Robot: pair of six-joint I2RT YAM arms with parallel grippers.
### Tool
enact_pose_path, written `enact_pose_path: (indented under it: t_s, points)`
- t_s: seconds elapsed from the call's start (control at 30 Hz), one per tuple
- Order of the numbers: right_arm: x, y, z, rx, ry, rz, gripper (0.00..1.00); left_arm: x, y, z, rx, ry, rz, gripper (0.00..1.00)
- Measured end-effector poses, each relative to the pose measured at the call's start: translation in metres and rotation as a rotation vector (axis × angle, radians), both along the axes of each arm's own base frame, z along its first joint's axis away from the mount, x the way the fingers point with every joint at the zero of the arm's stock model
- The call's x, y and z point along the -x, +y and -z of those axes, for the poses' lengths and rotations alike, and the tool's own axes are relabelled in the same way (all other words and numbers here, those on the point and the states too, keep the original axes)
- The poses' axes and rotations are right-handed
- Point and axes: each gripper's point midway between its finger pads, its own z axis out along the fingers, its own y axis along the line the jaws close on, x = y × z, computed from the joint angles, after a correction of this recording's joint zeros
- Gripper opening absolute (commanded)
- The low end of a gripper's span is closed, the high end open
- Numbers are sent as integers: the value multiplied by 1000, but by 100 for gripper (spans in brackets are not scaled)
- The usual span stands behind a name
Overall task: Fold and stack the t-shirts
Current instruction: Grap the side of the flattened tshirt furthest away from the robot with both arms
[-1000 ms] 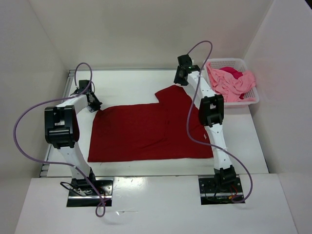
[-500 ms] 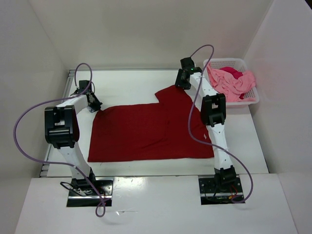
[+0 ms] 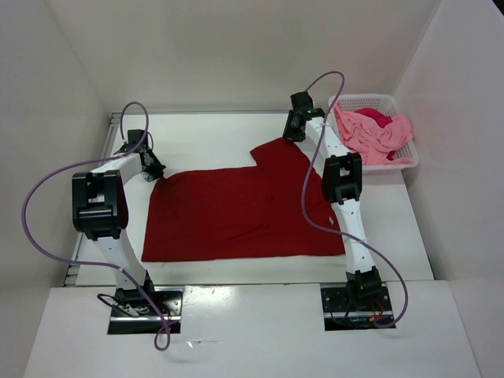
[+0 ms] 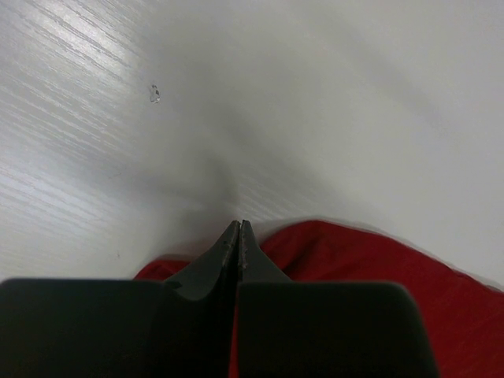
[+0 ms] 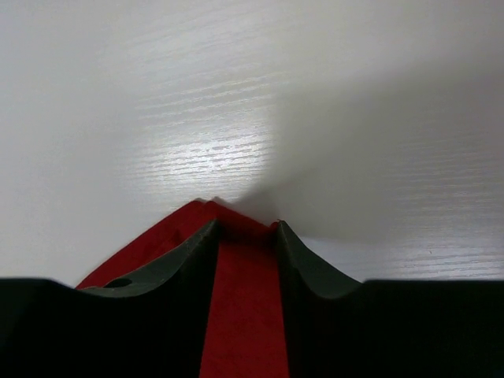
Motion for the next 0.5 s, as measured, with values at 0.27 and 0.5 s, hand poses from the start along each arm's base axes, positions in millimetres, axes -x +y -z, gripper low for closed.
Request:
enact_pose_path:
  t_s: [0.27, 0.5]
  points:
    - [3, 1, 4, -3, 9, -8, 14, 0, -1, 0, 3, 0, 1, 0]
    - [6, 1, 3, -10, 13, -8, 1, 0, -1, 0, 4, -1, 0, 0]
